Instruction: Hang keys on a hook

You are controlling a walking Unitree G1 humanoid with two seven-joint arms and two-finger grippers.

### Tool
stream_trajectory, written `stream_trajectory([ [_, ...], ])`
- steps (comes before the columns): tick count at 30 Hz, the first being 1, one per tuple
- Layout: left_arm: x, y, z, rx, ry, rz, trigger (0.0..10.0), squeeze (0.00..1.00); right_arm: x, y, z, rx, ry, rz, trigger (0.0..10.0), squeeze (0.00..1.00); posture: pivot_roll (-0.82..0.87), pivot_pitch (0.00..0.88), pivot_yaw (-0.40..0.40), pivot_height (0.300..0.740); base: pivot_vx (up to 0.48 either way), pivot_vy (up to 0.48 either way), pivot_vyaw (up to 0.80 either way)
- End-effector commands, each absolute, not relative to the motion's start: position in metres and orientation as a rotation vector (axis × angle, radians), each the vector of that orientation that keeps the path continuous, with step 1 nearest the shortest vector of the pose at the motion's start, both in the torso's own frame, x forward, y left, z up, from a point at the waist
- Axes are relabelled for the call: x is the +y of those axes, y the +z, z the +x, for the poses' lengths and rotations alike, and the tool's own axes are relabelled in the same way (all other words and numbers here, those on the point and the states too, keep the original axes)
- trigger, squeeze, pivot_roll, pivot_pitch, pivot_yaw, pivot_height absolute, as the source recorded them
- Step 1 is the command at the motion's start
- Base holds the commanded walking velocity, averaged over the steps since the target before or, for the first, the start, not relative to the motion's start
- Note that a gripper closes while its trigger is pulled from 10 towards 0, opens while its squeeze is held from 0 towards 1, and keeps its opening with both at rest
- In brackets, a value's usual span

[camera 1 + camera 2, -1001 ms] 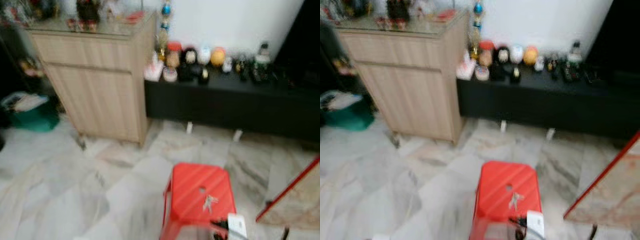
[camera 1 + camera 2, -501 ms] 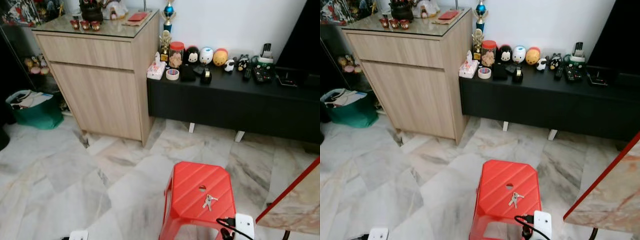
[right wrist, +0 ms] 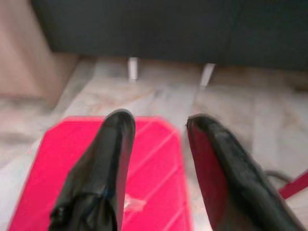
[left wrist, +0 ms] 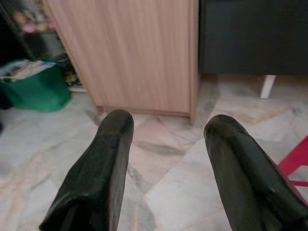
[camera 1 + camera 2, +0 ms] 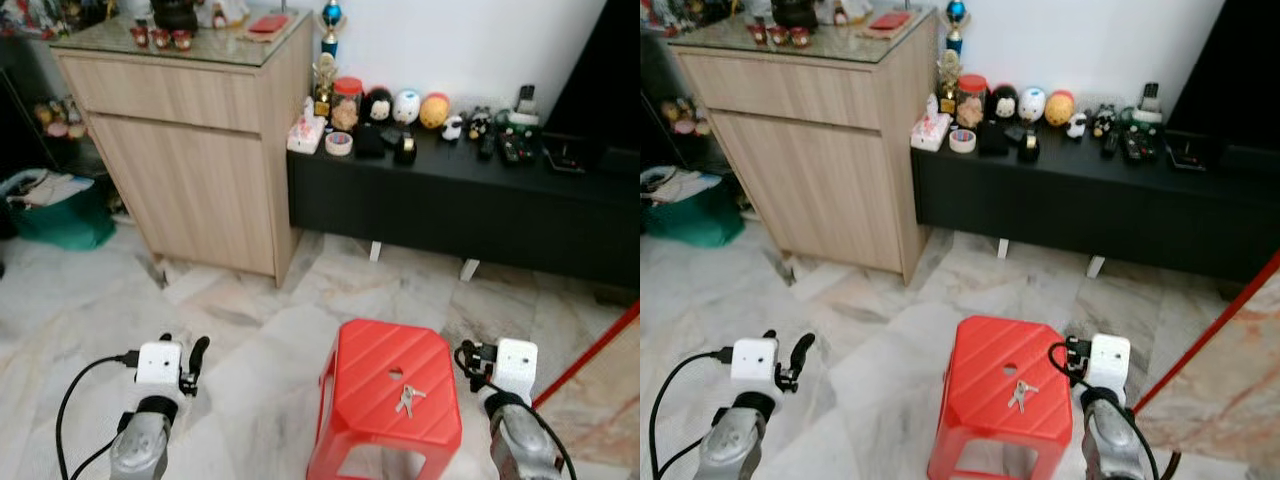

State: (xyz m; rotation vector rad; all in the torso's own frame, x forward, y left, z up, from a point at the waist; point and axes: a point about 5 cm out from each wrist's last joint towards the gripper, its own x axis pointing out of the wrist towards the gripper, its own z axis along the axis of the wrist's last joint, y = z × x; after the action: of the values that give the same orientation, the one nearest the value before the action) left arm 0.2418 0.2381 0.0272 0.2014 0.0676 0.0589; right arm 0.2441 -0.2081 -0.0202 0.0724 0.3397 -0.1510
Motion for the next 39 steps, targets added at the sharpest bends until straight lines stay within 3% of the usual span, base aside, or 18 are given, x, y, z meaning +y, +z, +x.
stream_trajectory([
  [1,0.234,0.03,0.239,0.04,0.045,0.19,10.0,0.0,-0.211,-0.017,0.241,0.3,-0.16,0.07,10.0,0.0,0.1,0.0,-0.065,0.722,0.0,0.0,0.0],
  [10,0.243,0.048,0.223,-0.003,0.099,0.163,10.0,0.0,-0.206,-0.012,0.222,0.207,-0.185,0.053,10.0,0.0,0.05,0.0,-0.014,0.722,0.0,0.0,0.0],
  [23,0.235,0.056,0.234,0.019,0.037,0.152,10.0,0.0,-0.209,-0.005,0.217,0.177,-0.214,0.061,10.0,0.0,-0.01,0.0,0.029,0.722,0.0,0.0,0.0],
  [34,0.245,0.052,0.226,0.053,0.083,0.159,10.0,0.0,-0.221,-0.01,0.215,0.258,-0.247,0.033,10.0,0.0,0.02,0.0,-0.015,0.722,0.0,0.0,0.0],
  [39,0.245,0.054,0.224,0.052,0.101,0.155,10.0,0.0,-0.226,-0.006,0.22,0.264,-0.241,0.022,10.0,0.0,0.04,0.0,-0.034,0.688,0.0,0.0,0.0],
])
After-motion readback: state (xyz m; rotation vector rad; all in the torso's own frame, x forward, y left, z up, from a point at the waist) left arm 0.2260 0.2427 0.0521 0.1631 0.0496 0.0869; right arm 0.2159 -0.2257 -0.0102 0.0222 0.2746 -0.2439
